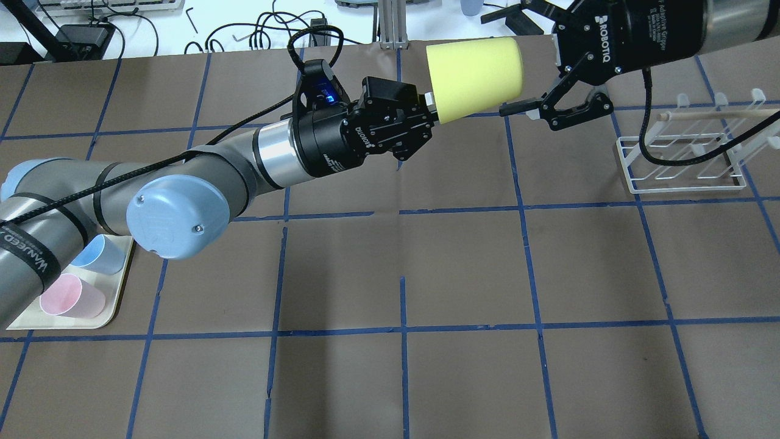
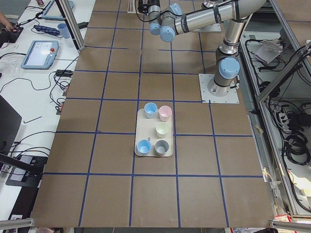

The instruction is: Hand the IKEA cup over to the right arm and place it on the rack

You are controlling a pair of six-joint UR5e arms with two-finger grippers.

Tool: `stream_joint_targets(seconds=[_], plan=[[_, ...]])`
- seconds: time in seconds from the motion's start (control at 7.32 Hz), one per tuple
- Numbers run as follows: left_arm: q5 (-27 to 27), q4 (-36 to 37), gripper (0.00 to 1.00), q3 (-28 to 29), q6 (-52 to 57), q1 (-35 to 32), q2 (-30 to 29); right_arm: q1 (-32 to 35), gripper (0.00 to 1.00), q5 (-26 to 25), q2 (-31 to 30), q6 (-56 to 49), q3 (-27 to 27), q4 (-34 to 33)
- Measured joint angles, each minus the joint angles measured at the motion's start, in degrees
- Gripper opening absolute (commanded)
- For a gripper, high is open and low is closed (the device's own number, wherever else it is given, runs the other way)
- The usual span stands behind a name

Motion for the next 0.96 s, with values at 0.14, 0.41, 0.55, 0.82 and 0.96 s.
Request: stream_joint_targets(seconds=[0.14, 0.41, 0.55, 0.82, 0.96], plan=[[0.0, -0.02, 0.56, 0.0, -0.1, 0.0, -0.04, 0.19, 0.72, -0.05, 0.0, -0.02, -0.01, 0.0], [0.0, -0.08, 0.68, 0.13, -0.61, 0.0, 0.06, 0.31, 0.52, -0.07, 0.01, -0.08, -0.07, 0.0], [0.0, -0.1, 0.71, 0.3, -0.99, 0.0, 0.14, 0.32, 0.45, -0.08, 0.05, -0.1, -0.1, 0.0], [0.17, -0.05, 0.73, 0.7, -3.28, 0.08, 0.61, 0.27, 0.33, -0.14, 0.4, -0.1, -0.45, -0.06], [0.3, -0.04, 0.74, 0.81, -4.01, 0.16, 0.97, 0.21, 0.31, -0.16, 0.56, -0.04, -0.64, -0.08]])
